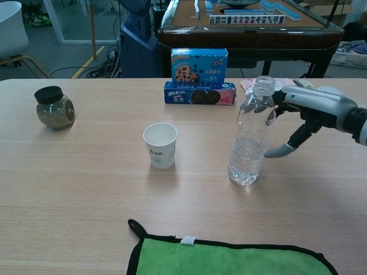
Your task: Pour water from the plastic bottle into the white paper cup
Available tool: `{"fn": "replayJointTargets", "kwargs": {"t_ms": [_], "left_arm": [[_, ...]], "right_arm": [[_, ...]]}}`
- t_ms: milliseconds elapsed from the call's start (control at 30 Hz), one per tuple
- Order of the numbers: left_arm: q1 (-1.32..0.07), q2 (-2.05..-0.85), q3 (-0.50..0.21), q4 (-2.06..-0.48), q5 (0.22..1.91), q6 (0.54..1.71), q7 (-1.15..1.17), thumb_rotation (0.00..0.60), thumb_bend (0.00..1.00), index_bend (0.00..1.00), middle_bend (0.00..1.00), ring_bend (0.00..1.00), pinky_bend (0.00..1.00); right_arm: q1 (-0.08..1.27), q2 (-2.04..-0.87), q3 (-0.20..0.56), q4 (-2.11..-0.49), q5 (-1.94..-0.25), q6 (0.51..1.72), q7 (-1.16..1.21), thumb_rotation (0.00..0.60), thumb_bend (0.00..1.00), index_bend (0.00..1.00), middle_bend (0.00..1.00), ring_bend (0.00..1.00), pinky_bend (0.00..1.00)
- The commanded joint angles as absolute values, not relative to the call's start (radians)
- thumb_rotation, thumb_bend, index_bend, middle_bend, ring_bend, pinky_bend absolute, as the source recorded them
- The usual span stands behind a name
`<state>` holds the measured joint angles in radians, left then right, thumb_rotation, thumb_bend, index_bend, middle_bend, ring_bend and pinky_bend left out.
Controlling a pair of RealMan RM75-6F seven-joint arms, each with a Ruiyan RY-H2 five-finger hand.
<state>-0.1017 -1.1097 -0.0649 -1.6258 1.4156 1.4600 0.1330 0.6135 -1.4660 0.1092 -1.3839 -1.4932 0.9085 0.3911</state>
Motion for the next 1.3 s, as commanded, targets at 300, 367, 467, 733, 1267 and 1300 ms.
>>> {"fn": "replayJointTargets", "kwargs": {"t_ms": [300,367,467,733,1267,1300], "left_arm": [[-0.098,-1.105,-0.070,-1.627,1.404,1.463,0.135,0.600,0.20,0.55,0.42,0.40,0.54],[-0.098,-1.105,-0.072,-1.625,1.402,1.464,0.133,0.600,0.20,0.55,0.42,0.40,0.54],[-0.097,-1.105,-0.074,-1.623,1.401,1.466,0.130,0.600,0.20,0.56,0.43,0.41,0.54],[-0.096,-1.102,-0.077,-1.623,1.400,1.470,0.123,0.600,0.20,0.56,0.44,0.41,0.54],[-0.091,-1.094,-0.080,-1.627,1.396,1.476,0.112,0.600,0.20,0.56,0.45,0.41,0.54],[-0.091,-1.093,-0.080,-1.627,1.397,1.476,0.111,0.600,0.20,0.56,0.45,0.41,0.54]], "right_arm": [[0.655,-1.480,0.098,-1.351,-1.475,0.851,0.456,0.600,0.00,0.20,0.19,0.13,0.27],[0.664,-1.486,0.099,-1.343,-1.469,0.838,0.466,0.600,0.00,0.20,0.20,0.13,0.27],[0.674,-1.495,0.099,-1.333,-1.463,0.824,0.473,0.600,0.00,0.20,0.20,0.13,0.27],[0.690,-1.520,0.093,-1.303,-1.459,0.811,0.502,0.600,0.00,0.20,0.23,0.13,0.27],[0.720,-1.561,0.074,-1.238,-1.504,0.819,0.647,0.600,0.00,0.26,0.33,0.17,0.27],[0.722,-1.562,0.072,-1.234,-1.506,0.819,0.654,0.600,0.00,0.27,0.34,0.18,0.27]]}}
